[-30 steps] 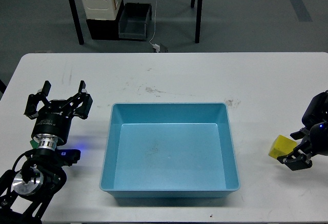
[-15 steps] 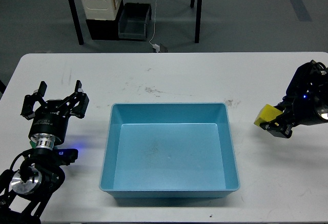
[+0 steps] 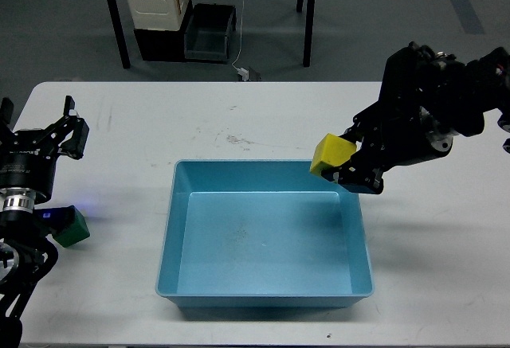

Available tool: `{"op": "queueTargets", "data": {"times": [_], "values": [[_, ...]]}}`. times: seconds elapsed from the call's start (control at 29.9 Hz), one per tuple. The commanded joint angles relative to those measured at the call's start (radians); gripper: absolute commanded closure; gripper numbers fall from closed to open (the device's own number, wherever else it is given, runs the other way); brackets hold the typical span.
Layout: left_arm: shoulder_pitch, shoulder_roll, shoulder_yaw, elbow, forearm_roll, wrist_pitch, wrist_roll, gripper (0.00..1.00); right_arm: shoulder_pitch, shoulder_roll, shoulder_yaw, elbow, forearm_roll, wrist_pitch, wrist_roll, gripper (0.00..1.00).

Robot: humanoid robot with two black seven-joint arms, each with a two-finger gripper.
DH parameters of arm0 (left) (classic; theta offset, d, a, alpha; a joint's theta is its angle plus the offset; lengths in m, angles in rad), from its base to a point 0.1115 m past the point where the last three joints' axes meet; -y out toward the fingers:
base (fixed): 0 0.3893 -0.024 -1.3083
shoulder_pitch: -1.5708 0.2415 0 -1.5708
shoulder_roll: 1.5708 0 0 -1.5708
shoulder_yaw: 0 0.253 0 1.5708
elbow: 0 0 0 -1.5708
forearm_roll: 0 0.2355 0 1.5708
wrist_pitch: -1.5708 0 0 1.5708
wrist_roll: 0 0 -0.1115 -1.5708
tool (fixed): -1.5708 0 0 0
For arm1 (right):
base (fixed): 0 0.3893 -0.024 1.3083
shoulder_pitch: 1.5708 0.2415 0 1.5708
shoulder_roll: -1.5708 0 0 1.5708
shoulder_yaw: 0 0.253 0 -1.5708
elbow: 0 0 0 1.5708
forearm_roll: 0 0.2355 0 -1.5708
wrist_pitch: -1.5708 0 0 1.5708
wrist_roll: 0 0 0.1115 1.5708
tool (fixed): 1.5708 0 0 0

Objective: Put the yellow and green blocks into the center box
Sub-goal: 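Carry the yellow cube over the tray and release it inside, then lift the open right gripper out of the tray and withdraw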

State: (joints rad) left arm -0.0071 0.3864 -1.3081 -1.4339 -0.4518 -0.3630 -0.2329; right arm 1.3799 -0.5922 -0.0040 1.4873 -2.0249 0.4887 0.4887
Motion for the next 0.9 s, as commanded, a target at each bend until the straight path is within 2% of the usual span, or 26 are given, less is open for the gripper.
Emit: {"op": "queueTargets", "data": {"times": [0.0, 0.07, 0.1, 0.17, 0.2, 0.23, 0.33, 0.43, 0.53, 0.64, 0.74, 0.87], "values": [[-0.002, 0.145, 0.0, 0.003, 0.007, -0.007, 0.001, 0.0, -0.025, 0.075, -0.042, -0.048, 0.0, 0.0, 0.0, 0.85], [-0.004, 0.231, 0.001, 0.007, 0.03, -0.016, 0.003, 0.0, -0.054, 0.089, -0.05, -0.071, 0.0, 0.0, 0.0, 0.74], [-0.005, 0.276, 0.003, 0.009, 0.056, -0.02, 0.004, 0.0, -0.07, 0.095, -0.05, -0.081, 0.0, 0.0, 0.0, 0.64], [-0.011, 0.368, 0.004, 0.02, 0.161, -0.022, 0.007, 0.0, -0.097, 0.115, -0.051, -0.085, 0.0, 0.0, 0.0, 0.26], [-0.011, 0.399, 0.003, 0.029, 0.221, -0.025, 0.007, 0.0, -0.108, 0.118, -0.053, -0.087, 0.0, 0.0, 0.0, 0.14], [-0.016, 0.423, 0.0, 0.039, 0.301, -0.028, 0.006, 0.0, -0.117, 0.118, -0.053, -0.088, 0.0, 0.0, 0.0, 0.07], [-0.046, 0.468, -0.006, 0.075, 0.518, -0.111, -0.008, 0.0, -0.133, 0.106, -0.044, -0.088, 0.002, 0.0, 0.0, 0.03], [-0.076, 0.508, -0.045, 0.118, 0.697, -0.126, -0.045, 0.0, -0.134, 0.082, -0.012, -0.088, 0.005, 0.0, 0.0, 0.03], [-0.106, 0.514, -0.082, 0.122, 0.879, -0.126, -0.136, 0.0, -0.174, 0.025, 0.097, -0.085, 0.037, -0.012, 0.0, 0.03], [-0.149, 0.54, -0.083, 0.122, 1.069, -0.126, -0.247, 0.0, -0.243, -0.009, 0.247, -0.085, 0.097, -0.142, 0.0, 0.03], [-0.192, 0.607, -0.082, 0.121, 1.301, -0.126, -0.256, 0.01, -0.361, -0.02, 0.413, -0.078, 0.158, -0.296, 0.0, 0.03], [-0.252, 0.617, -0.08, 0.11, 1.49, -0.126, -0.256, 0.01, -0.54, -0.023, 0.634, -0.058, 0.166, -0.423, 0.0, 0.03]]}}
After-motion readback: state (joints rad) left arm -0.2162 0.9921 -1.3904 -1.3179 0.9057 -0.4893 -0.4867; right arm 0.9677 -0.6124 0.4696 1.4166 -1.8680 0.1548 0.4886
